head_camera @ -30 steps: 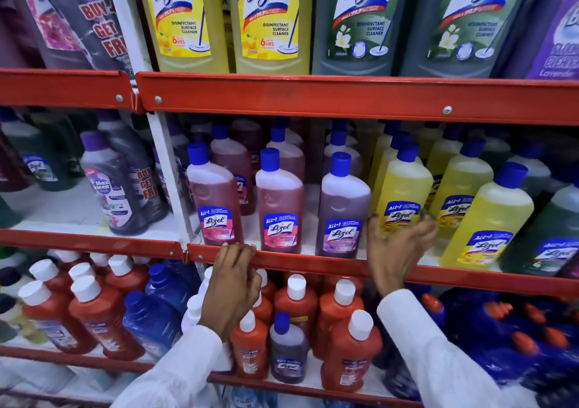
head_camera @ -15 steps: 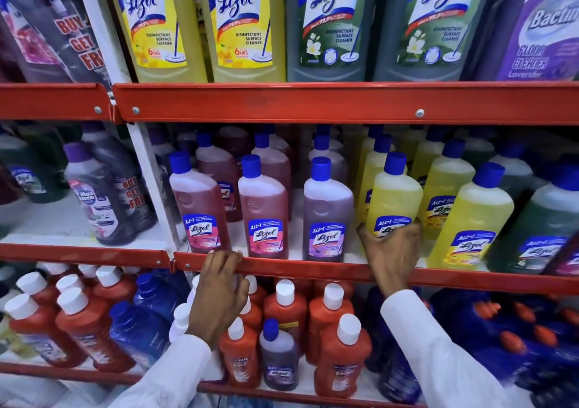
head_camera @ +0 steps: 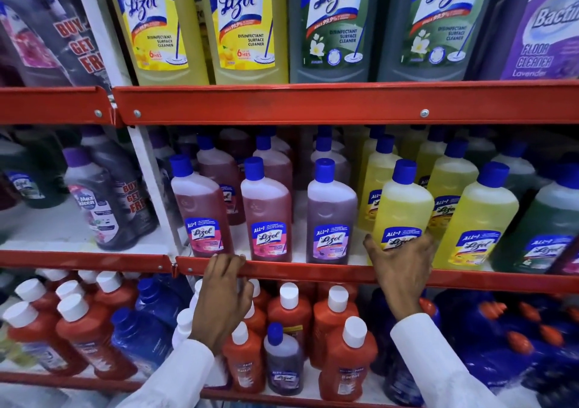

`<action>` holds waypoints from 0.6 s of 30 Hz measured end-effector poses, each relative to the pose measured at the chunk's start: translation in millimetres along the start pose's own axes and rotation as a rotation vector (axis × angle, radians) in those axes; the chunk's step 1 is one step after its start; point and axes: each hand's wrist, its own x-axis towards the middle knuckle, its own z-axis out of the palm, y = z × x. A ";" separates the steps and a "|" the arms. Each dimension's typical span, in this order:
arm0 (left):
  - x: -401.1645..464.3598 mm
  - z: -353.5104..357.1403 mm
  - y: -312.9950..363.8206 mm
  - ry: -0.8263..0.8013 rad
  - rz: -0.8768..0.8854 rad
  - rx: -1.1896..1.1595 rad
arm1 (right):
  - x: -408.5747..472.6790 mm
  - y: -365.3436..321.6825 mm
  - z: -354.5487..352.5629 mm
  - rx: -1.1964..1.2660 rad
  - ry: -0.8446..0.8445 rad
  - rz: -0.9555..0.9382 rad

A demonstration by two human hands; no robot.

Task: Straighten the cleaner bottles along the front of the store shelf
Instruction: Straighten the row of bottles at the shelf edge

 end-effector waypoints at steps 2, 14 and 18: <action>0.7 -1.8 -1.4 -0.012 0.013 0.006 | -6.7 -0.1 -3.6 0.011 0.019 -0.002; 21.7 -16.3 5.3 0.039 -0.089 -0.311 | -98.5 -40.7 29.4 0.230 -0.326 -0.487; 25.5 -11.9 4.2 0.023 -0.055 -0.345 | -99.0 -42.6 59.3 0.049 -0.505 -0.412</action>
